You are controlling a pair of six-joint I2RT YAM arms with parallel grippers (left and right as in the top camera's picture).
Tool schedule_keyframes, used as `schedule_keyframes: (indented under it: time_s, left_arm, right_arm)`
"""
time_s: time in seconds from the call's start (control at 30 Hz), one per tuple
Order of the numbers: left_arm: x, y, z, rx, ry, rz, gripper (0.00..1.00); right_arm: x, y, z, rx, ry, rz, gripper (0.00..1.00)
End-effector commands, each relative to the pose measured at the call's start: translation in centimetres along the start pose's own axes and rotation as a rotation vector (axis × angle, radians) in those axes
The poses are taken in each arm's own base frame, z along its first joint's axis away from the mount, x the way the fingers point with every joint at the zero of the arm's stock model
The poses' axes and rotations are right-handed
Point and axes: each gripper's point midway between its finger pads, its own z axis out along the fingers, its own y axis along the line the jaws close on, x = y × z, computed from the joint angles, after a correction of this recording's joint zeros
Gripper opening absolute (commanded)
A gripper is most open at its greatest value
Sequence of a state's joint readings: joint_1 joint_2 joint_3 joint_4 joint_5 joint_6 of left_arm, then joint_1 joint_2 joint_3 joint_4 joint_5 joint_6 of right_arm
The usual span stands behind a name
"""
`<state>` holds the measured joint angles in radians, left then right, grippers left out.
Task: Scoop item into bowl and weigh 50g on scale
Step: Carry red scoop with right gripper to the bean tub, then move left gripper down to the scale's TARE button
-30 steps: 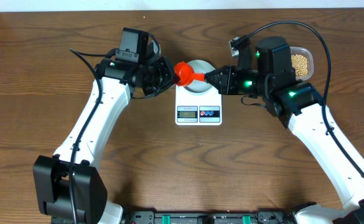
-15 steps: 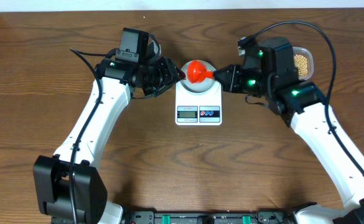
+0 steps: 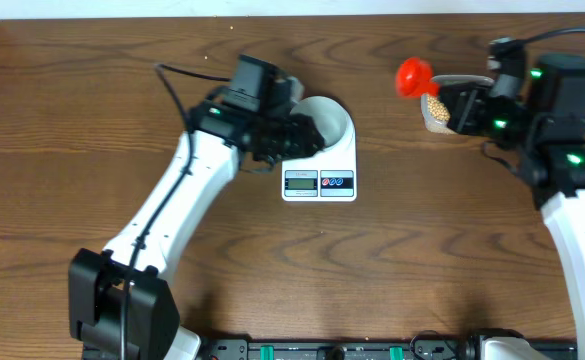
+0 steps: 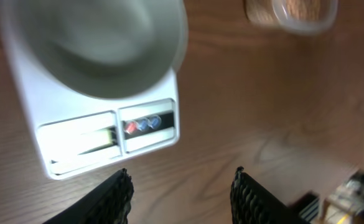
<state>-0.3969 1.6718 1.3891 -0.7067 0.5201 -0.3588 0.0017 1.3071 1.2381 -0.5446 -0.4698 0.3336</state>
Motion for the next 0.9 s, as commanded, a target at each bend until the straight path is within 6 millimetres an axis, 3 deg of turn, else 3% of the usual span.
schedule_keyframes:
  time_s: [0.0,0.27,0.57,0.87]
  left_arm:
    - [1.6,-1.5,1.0,-0.066,0.005,0.117,0.53]
    - [5.4,-2.5,4.2,-0.155,0.067,0.228,0.53]
    - [6.3,-1.7,8.6,-0.25,0.084,0.298,0.53]
    - [5.7,1.1,11.3,-0.357,0.072,0.273,0.57]
  right_arm:
    - [-1.0,-0.3,-1.7,0.017,-0.031,-0.053,0.01]
    - [0.0,-1.2,-1.7,0.055,0.009,-0.062,0.01]
    - [0.2,-1.8,-1.7,0.09,0.015,-0.058,0.01]
    - [0.5,-2.3,-1.8,0.115,0.023,-0.053,0.01]
